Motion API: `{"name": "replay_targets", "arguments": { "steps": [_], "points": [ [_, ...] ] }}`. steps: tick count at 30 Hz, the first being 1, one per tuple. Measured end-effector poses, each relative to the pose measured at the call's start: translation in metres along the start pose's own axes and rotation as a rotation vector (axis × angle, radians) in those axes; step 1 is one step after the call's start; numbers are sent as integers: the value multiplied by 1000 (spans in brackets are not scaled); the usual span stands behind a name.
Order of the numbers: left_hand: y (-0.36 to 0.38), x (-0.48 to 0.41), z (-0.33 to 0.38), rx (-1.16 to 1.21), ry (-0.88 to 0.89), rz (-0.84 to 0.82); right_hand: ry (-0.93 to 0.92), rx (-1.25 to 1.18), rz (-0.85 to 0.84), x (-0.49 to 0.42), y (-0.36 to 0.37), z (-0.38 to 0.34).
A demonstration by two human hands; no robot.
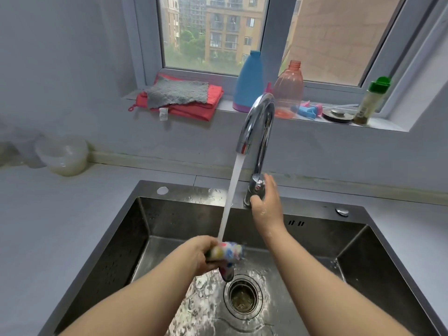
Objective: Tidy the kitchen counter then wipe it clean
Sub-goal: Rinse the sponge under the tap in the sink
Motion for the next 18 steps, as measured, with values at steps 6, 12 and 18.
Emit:
{"name": "replay_targets", "arguments": {
  "steps": [6,12,18],
  "points": [
    [-1,11,8,98,-4,19,-98,261,-67,8,8,-8],
    [-5,18,21,249,1,-34,-312,498,-187,71,41,7],
    [7,44,25,-8,-26,-355,-296,707,-338,72,64,21]
  ]
}}
Point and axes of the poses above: each hand's wrist, its own x-axis away from the middle knuckle, its own y-axis out of the palm, z = x × y, the point moved 10 cm from there along -x, towards the middle knuckle, and after that the axes turned 9 degrees about x, right-handed, at the moved point
